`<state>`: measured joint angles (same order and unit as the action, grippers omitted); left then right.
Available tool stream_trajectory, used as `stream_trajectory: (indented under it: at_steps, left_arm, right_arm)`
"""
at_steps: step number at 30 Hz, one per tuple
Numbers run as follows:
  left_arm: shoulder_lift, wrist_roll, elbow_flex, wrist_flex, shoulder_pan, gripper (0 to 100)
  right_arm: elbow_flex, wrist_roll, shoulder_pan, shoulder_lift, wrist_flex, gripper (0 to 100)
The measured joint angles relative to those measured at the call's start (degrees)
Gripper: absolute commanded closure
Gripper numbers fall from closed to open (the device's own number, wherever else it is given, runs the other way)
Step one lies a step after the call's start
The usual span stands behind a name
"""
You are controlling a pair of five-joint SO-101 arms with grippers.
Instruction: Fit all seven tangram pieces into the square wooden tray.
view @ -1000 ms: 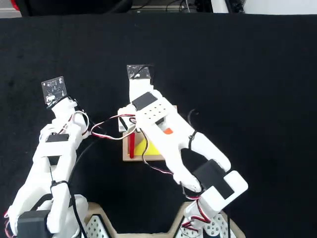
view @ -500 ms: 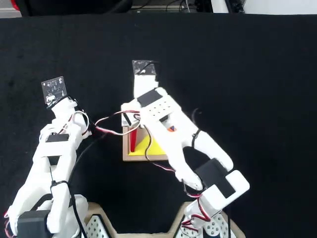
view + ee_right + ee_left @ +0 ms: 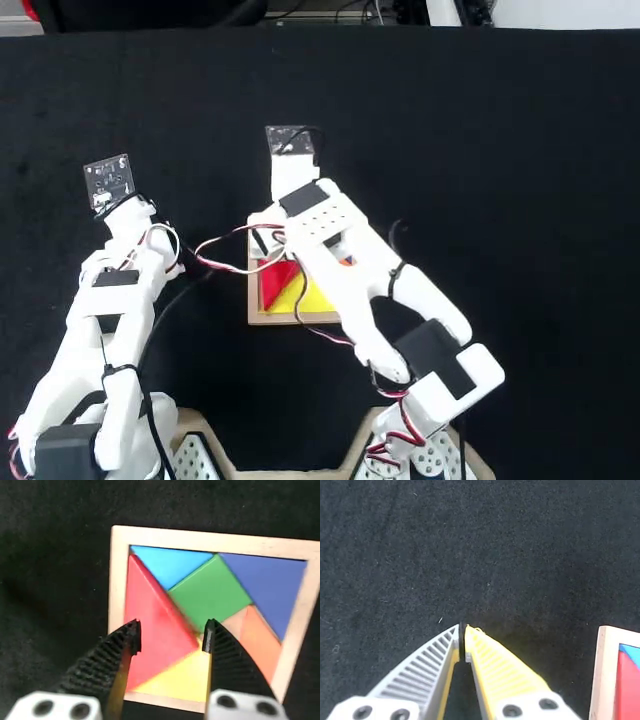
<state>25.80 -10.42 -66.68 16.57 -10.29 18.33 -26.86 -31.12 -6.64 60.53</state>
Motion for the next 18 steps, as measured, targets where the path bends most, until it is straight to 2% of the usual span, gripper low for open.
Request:
stream_trajectory:
  at_steps: [13,18]
  left_arm:
    - [0.0,0.0,0.0,0.0,0.0,97]
    - [0.0,0.0,0.0,0.0,0.0,97]
  right_arm:
    - [0.0,11.6,3.7,0.0,5.1,79.5]
    - [-0.6,17.3,5.2,2.5,11.2,86.4]
